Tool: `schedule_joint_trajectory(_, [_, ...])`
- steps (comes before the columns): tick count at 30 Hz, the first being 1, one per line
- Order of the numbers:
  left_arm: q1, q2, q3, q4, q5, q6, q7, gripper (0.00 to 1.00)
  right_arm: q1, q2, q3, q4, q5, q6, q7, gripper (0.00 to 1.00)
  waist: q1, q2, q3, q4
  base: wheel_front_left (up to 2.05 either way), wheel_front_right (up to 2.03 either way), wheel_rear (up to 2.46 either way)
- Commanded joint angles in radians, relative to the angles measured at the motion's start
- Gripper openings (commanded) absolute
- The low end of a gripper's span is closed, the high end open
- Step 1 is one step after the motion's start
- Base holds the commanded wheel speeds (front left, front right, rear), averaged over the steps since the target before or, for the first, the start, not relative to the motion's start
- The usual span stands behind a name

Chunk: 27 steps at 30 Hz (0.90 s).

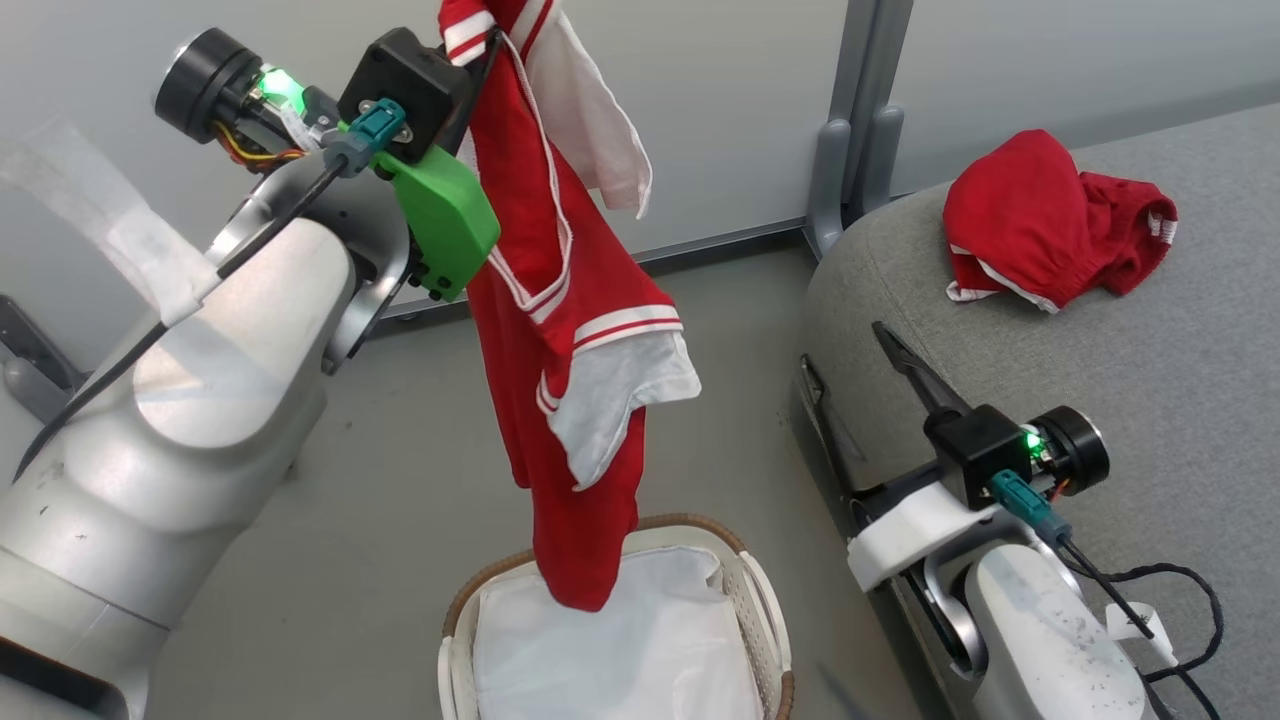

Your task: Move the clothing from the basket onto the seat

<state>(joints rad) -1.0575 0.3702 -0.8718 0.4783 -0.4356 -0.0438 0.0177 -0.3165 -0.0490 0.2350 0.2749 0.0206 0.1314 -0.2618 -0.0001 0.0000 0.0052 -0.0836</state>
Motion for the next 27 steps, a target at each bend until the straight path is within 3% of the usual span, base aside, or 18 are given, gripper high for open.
schedule_joint_trajectory(1, [-0.024,-0.009,-0.002,-0.005,-0.006,0.007,0.004,0.0,-0.001,-0.003,0.022,0.004,0.018,-0.001,-0.005,1.0,0.0001,0.0,-0.005,0.008,0.0,0.0,0.0])
schedule_joint_trajectory(11, [-0.089,-0.104,-0.032,-0.009,0.005,0.01,0.032,0.0,-0.097,-0.004,0.208,0.04,0.147,-0.001,-0.005,1.0,0.0001,0.0,-0.006,0.046,0.0,0.0,0.0])
schedule_joint_trajectory(21, [-0.144,-0.22,-0.066,0.034,-0.003,-0.002,0.03,0.0,-0.251,-0.003,0.271,0.172,0.256,-0.001,-0.005,1.0,0.0001,0.0,0.006,0.09,0.0,0.0,0.0])
schedule_joint_trajectory(27, [-0.152,-0.254,-0.086,0.06,-0.008,-0.009,0.023,0.0,-0.29,-0.003,0.287,0.183,0.292,-0.001,-0.005,1.0,0.0001,0.0,0.008,0.106,0.0,0.0,0.0])
